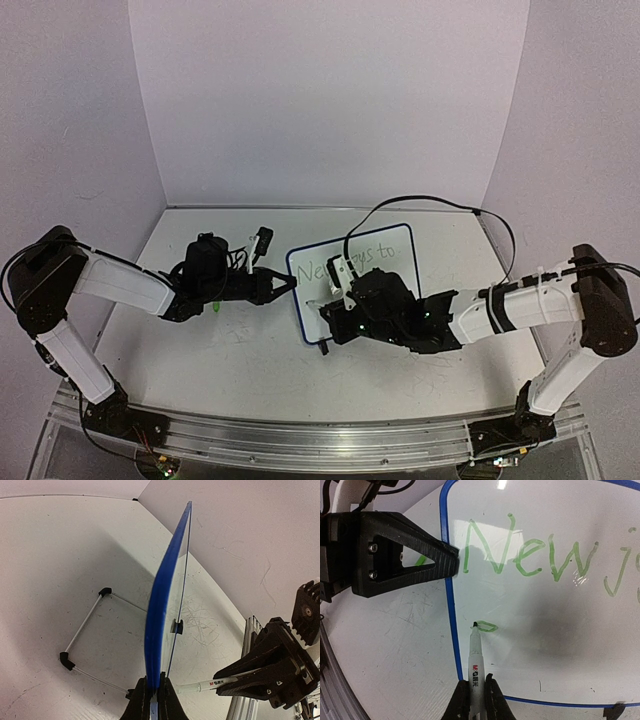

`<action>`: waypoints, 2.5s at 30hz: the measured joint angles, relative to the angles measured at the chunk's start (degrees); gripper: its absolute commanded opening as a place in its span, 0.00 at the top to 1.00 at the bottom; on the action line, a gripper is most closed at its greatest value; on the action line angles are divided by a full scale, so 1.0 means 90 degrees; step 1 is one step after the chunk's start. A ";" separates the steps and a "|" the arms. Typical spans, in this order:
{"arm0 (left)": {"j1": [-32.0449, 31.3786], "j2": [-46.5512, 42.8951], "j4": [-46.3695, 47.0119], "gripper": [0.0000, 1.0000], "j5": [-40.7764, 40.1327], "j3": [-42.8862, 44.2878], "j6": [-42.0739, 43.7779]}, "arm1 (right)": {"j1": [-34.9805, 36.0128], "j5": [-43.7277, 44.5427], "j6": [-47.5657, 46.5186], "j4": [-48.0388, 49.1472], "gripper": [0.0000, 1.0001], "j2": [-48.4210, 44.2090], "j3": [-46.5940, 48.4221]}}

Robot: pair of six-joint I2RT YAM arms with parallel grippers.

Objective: Write a sentence on the whiteboard

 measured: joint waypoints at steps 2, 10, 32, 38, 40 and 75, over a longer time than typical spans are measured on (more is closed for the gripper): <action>0.0000 0.0000 0.0002 1.00 0.0000 0.0000 0.0000 | 0.0000 -0.0031 0.0017 0.0003 1.00 0.0000 -0.0018; 0.0000 0.0000 0.0002 1.00 0.0000 0.0000 0.0000 | 0.0000 -0.0126 0.0064 0.0044 1.00 0.0000 -0.0128; 0.0000 0.0000 0.0000 1.00 0.0000 0.0000 0.0000 | 0.0029 0.0102 0.0136 -0.0059 1.00 -0.0068 -0.0194; 0.0000 0.0000 0.0002 1.00 0.0000 0.0000 0.0000 | 0.0029 0.0240 0.0132 -0.0122 1.00 -0.0129 -0.0195; 0.0000 0.0000 0.0002 1.00 0.0003 0.0000 0.0002 | 0.0026 0.0276 0.0125 -0.0133 1.00 -0.0163 -0.0196; -0.0002 0.0000 0.0002 1.00 0.0007 0.0000 0.0002 | -0.0049 0.0396 -0.0159 0.0031 1.00 -0.0268 -0.0291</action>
